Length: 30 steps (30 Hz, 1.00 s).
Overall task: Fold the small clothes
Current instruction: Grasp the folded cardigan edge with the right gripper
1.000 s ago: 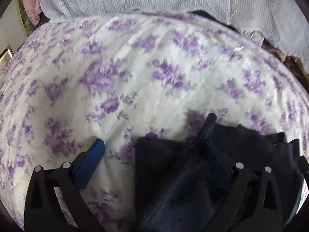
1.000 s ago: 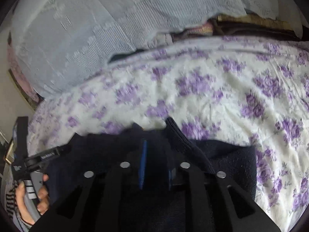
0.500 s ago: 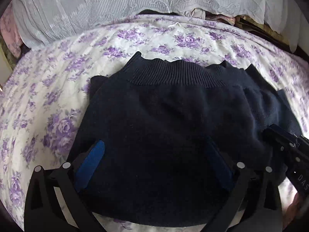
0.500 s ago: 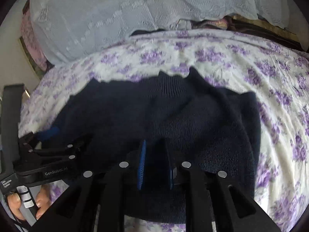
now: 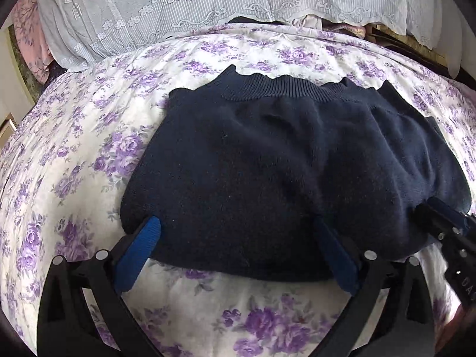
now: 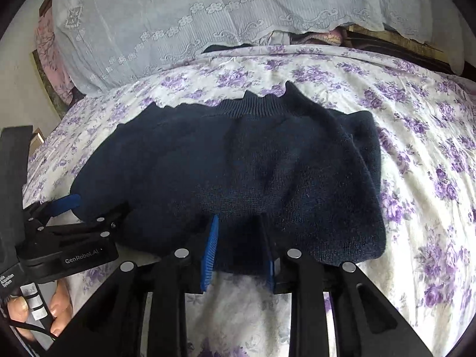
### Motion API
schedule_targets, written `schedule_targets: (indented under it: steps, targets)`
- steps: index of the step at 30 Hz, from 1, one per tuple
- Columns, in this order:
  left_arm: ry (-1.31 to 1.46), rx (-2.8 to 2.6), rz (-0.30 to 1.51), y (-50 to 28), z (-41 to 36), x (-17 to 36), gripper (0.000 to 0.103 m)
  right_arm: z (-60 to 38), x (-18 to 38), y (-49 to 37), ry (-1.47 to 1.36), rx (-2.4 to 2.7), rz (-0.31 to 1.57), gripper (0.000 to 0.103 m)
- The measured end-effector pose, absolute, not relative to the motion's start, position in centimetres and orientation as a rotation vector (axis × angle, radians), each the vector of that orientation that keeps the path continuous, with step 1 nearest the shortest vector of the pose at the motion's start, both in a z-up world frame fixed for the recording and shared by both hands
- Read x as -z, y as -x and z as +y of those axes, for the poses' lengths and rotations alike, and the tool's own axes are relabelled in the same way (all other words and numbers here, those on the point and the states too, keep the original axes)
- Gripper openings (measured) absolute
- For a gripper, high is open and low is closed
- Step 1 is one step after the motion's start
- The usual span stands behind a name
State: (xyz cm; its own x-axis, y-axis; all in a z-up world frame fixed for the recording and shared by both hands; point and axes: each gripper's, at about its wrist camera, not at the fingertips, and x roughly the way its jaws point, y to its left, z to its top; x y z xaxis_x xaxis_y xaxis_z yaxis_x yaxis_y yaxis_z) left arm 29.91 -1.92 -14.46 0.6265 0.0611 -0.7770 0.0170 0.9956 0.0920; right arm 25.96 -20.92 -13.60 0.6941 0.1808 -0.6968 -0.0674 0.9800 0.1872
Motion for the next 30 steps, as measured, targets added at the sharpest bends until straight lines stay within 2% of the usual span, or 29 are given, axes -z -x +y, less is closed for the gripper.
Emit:
schedule_targets:
  steps: [4,9,11,12,13,19,23,25,27,30]
  targets:
    - [-0.104,-0.057,0.838,-29.3,-2.1,13.5,0.099,-21.3,12.1,-24.7,-0.151,-0.098,0.688,0.028]
    - [-0.074,-0.095,0.863,-30.4,-1.3,13.9,0.099,-24.2,14.3,-26.8,-0.302,-0.083,0.794,0.029]
    - [-0.074,-0.092,0.884,-30.8,-1.2,14.3,0.099,-24.2,14.2,-26.9,-0.296,-0.094,0.795,0.035]
    - [-0.08,-0.095,0.881,-30.7,-1.3,14.3,0.099,-23.8,14.2,-26.8,-0.271,-0.101,0.791,0.043]
    - [-0.086,-0.098,0.874,-30.5,-1.3,14.2,0.099,-23.3,14.1,-26.7,-0.246,-0.102,0.787,0.045]
    - [-0.082,-0.107,0.83,-29.8,-1.2,13.4,0.099,-24.0,12.8,-25.1,-0.274,-0.052,0.677,0.045]
    - [-0.099,-0.121,0.843,-30.2,-1.2,13.7,0.099,-25.6,14.0,-26.4,-0.372,-0.048,0.74,0.049]
    - [-0.09,-0.109,0.882,-30.8,-0.9,14.4,0.099,-25.7,14.1,-26.6,-0.384,-0.075,0.739,0.057]
    - [-0.062,-0.098,0.886,-30.9,-0.5,14.3,0.099,-25.2,14.0,-26.6,-0.362,-0.079,0.739,0.061]
    - [-0.05,-0.095,0.876,-30.6,-0.3,13.9,0.099,-26.0,13.5,-25.7,-0.408,-0.089,0.682,0.06]
